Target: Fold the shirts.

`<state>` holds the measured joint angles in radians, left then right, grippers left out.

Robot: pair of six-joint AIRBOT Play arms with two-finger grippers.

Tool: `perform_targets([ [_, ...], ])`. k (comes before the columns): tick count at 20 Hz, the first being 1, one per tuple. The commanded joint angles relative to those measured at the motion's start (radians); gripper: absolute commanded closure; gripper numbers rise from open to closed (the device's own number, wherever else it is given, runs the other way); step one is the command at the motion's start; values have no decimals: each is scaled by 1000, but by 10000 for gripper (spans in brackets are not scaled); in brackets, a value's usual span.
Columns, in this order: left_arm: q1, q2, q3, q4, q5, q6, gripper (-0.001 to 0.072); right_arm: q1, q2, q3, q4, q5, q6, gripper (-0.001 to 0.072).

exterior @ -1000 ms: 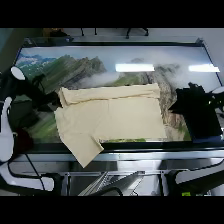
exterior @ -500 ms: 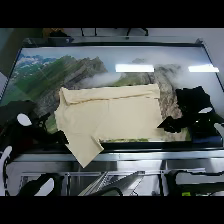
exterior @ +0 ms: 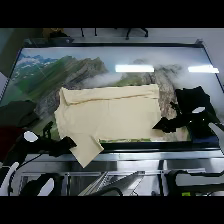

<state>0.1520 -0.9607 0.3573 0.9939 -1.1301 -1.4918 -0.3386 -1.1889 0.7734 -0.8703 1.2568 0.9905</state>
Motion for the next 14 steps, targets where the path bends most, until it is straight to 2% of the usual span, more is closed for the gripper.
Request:
perform_targets([
  [1,0,-111,-15,-188,67,146,104,3,-1,0,-8,-27,0,345],
  [4,0,-199,28,-291,0,248,117,3,0,0,-8,-22,0,346],
  [5,0,-217,44,-282,-31,256,361,3,0,0,-8,-10,2,346],
  [6,0,-230,58,-267,-59,283,699,3,1,0,-8,13,2,346],
  [8,1,-240,80,-249,-69,289,693,0,14,1,-8,43,5,348],
  [9,1,-237,93,-252,-68,289,693,-5,28,3,-8,52,5,416],
  [10,1,-225,110,-251,-67,289,693,-14,46,5,-10,62,4,562],
  [12,1,-172,153,-250,-82,286,694,-53,84,14,-12,89,19,583],
  [14,0,-92,195,-229,-101,252,695,-105,118,14,-13,115,31,686],
])
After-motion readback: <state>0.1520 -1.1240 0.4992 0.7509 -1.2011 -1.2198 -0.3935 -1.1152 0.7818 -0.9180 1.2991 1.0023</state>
